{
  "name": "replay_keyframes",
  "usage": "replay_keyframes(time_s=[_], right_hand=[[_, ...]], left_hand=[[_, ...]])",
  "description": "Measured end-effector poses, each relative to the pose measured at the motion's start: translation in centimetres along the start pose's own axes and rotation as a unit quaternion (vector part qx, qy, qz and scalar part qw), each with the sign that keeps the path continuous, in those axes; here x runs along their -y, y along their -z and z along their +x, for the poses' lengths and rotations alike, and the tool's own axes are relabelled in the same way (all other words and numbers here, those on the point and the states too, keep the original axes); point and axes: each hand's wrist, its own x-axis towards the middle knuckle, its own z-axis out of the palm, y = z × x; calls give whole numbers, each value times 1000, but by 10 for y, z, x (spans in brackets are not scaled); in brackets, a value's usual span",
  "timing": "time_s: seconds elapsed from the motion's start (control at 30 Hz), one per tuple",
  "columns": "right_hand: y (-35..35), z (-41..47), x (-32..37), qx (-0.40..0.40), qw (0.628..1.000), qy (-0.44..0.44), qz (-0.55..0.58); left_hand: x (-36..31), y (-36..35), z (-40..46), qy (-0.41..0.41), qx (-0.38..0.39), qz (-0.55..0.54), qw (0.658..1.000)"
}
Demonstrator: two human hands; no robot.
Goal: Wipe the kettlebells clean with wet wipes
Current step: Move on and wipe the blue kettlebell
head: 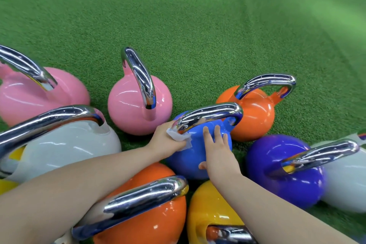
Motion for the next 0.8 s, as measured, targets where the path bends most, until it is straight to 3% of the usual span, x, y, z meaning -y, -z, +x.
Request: replay_keyframes(time_s=[0.17,0.3,0.43,0.57,0.7,0.8], right_hand=[[0,0,0,8,1000,-5,-2],[1,-1,1,10,1000,-7,-2],[1,0,1,9,1000,-8,6],[-4,2,-1,-14,1000,-6,4],[-8,5,-1,-38,999,-12,27],[-6,5,0,-39,998,-17,51]], left_hand=[[-23,26,13,9,212,41,976],[-34,31,20,21,256,53,965],[-38,29,18,32,230,37,972],[-51,20,9,23,114,64,991],[-66,11,7,-7,23,173,985],[-85,6,14,-21,19,286,958]])
